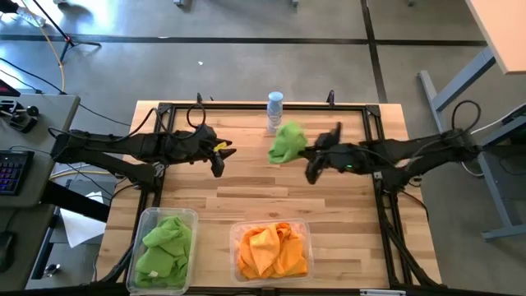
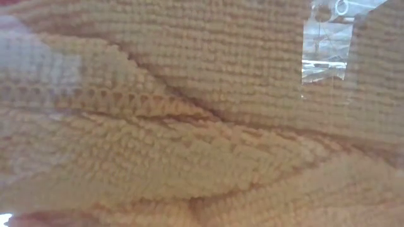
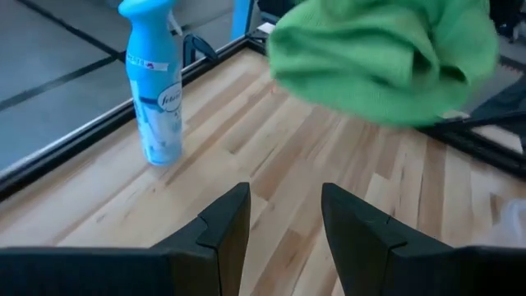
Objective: Sort microfiber towel by color & place in baskets
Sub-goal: Put the green microfiber towel into the left transparent bin
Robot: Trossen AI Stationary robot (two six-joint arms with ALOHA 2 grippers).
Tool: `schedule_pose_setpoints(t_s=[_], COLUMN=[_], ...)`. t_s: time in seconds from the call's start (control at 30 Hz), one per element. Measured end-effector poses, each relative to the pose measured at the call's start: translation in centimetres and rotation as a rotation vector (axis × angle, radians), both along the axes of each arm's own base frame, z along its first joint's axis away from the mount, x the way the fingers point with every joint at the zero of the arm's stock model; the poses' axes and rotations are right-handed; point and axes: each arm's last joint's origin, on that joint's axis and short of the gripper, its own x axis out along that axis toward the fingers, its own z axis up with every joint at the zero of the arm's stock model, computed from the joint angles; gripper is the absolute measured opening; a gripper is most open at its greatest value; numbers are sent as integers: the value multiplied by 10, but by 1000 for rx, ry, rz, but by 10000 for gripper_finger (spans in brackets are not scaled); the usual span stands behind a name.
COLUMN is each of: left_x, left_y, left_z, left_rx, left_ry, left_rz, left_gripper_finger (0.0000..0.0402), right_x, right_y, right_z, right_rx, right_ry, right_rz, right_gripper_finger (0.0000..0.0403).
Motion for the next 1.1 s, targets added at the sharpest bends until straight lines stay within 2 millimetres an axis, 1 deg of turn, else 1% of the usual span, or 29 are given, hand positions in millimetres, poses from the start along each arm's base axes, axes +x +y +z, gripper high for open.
schedule_pose_setpoints(t_s=[0.13, 0.27, 0.37, 0.5, 0.67, 0.77, 0.87, 0.97, 1.03, 1.1], left_x=[1, 2, 2, 3, 3, 3, 4, 6, 8, 11], left_y=[0, -1, -1, -1, -1, -1, -1, -2, -4, -6], left_z=[1, 3, 4, 5, 5, 5, 9, 12, 16, 18], left_rx=[57, 86, 112, 117, 114, 79, 74, 155, 219, 247], left_ry=[17, 12, 4, -7, -10, -23, -62, -72, -91, -113], left_rz=[-43, -79, -91, -94, -89, -81, -78, -127, -191, -252], left_gripper_finger=[141, 161, 184, 205, 205, 205, 205, 205, 205, 205], right_x=[38, 71, 92, 112, 125, 125, 124, 124, 126, 126], right_y=[-4, -9, -14, -20, -27, -32, -36, -36, -36, -36], right_z=[-8, -17, -21, -19, -13, -8, -8, -10, -12, -14], right_rx=[17, 35, 43, 53, 36, 36, 38, 56, 70, 75], right_ry=[61, 115, 143, 152, 173, 165, 172, 181, 185, 192], right_rz=[57, 89, 132, 186, 209, 196, 186, 199, 212, 216], right_gripper_finger=[7, 7, 7, 7, 7, 7, 7, 7, 7, 7])
